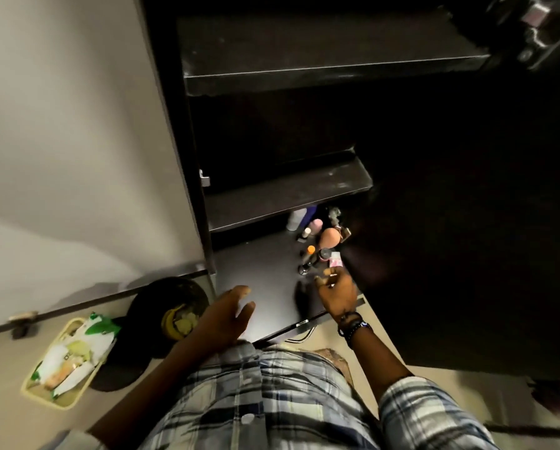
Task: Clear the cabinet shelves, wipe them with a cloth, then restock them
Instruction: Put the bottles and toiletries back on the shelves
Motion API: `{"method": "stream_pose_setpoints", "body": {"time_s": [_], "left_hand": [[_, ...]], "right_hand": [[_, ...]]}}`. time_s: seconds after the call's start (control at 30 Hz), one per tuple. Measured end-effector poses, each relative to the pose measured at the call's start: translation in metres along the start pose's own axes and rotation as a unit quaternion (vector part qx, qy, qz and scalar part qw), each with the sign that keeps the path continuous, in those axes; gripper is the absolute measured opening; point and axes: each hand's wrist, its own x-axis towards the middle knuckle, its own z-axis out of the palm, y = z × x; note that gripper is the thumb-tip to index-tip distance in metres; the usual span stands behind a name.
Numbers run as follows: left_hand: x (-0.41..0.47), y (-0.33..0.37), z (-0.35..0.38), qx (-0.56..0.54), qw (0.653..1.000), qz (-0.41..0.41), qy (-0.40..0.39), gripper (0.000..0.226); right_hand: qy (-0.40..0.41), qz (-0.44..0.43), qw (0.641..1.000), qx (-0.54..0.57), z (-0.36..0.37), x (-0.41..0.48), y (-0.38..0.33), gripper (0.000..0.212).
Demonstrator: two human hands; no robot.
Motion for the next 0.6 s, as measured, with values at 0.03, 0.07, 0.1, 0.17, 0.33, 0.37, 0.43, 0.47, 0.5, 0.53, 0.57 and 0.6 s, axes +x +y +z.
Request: {"method": "stream_pose_setpoints", "body": {"time_s": [0.03, 0.07, 0.1, 0.17, 0.33, 0.37, 0.43, 0.47, 0.5, 0.53, 0.57, 0.6], "left_hand": [[0.002, 0.004, 0.004, -0.002, 1.0, 0.001, 0.006, 0.071], [0.004, 0.009, 0.008, -0.008, 1.0, 0.006, 0.007, 0.069], [0.003, 0.019, 0.009, -0.011, 1.0, 0.008, 0.006, 0.069], [0.003, 0.037, 0.01, -0.019, 1.0, -0.001, 0.001, 0.069], [0.017, 0.051, 0.02, -0.003, 1.0, 0.017, -0.006, 0.072], [0.021, 0.05, 0.023, 0.01, 1.0, 0.01, -0.006, 0.081], [0.027, 0.053, 0.029, 0.034, 0.999, 0.0, 0.005, 0.086], [0.029, 0.058, 0.032, 0.045, 0.999, -0.009, 0.004, 0.081], [0.032, 0.063, 0.035, 0.056, 0.998, -0.02, -0.001, 0.075], [0.036, 0.067, 0.038, 0.062, 0.998, -0.029, -0.012, 0.069], [0.04, 0.071, 0.041, 0.068, 0.997, -0.035, -0.022, 0.064], [0.045, 0.075, 0.044, 0.072, 0.996, -0.034, -0.027, 0.06]], "right_hand": [[0.0, 0.001, 1.0, -0.003, -0.007, 0.005, 0.001, 0.015], [0.0, 0.0, 1.0, -0.014, -0.012, 0.01, 0.002, 0.017], [-0.003, -0.007, 1.0, -0.028, -0.015, 0.015, 0.004, 0.02], [-0.018, -0.039, 0.997, -0.063, -0.02, 0.024, 0.006, 0.029], [-0.081, -0.145, 0.977, -0.136, -0.023, 0.049, 0.01, 0.045], [-0.094, -0.162, 0.971, -0.149, -0.022, 0.054, 0.009, 0.048], [-0.116, -0.187, 0.961, -0.171, -0.021, 0.064, 0.009, 0.054], [-0.126, -0.195, 0.957, -0.173, -0.02, 0.068, 0.01, 0.056], [-0.134, -0.203, 0.954, -0.174, -0.019, 0.072, 0.011, 0.056], [-0.139, -0.218, 0.949, -0.181, -0.018, 0.076, 0.013, 0.057], [-0.145, -0.233, 0.941, -0.196, -0.017, 0.08, 0.016, 0.058], [-0.15, -0.242, 0.935, -0.211, -0.018, 0.084, 0.018, 0.059]]}}
